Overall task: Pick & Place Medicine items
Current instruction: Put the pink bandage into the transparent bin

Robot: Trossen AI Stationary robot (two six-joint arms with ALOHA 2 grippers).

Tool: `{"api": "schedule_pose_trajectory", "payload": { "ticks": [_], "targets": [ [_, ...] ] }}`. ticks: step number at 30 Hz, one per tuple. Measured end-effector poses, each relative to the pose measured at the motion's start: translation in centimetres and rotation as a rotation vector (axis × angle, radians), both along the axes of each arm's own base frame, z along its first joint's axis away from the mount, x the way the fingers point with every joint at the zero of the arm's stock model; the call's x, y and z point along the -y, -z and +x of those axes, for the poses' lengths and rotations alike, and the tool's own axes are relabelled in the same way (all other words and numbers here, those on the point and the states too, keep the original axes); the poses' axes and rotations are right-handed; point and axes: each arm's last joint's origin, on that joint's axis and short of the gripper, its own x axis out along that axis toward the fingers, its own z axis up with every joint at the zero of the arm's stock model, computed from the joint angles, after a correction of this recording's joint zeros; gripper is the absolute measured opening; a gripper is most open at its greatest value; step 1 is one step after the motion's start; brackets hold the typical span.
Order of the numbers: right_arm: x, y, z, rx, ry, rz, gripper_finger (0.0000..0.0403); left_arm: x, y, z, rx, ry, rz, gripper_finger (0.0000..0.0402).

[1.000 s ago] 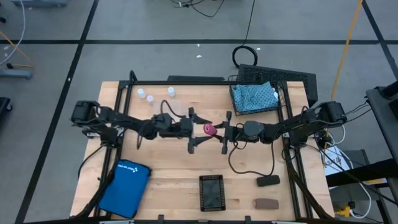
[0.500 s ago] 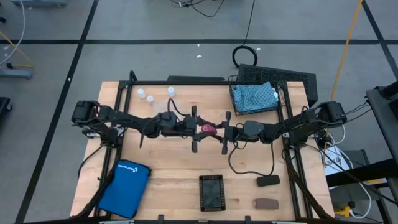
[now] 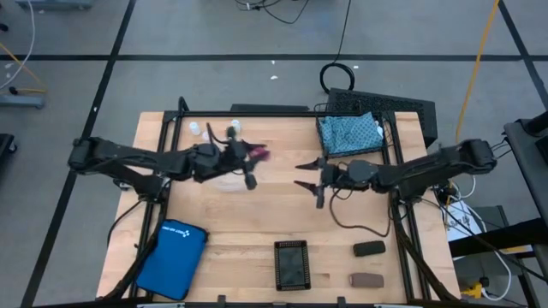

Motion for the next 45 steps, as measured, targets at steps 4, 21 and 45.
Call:
{"api": "schedule_pose_trajectory", "payload": {
  "ticks": [4, 21, 45],
  "targets": [
    [0.2, -1.4, -2.0, -0.02, 0.004, 0.045, 0.0215, -0.3, 0.3, -2.2, -0.103, -0.15, -0.034, 0.0079],
    [0.5, -2.8, -4.3, -0.032, 0.005, 0.042, 0.0201, -4.3, 11.4, -8.2, -0.217, -0.443, -0.188, 0.0081],
    [0.5, -2.1, -3.9, -0.076, 0.004, 0.011, 0.0201, -7.8, 12.7, -7.6, -0.28, -0.478, -0.197, 0.0307]
  ]
}}
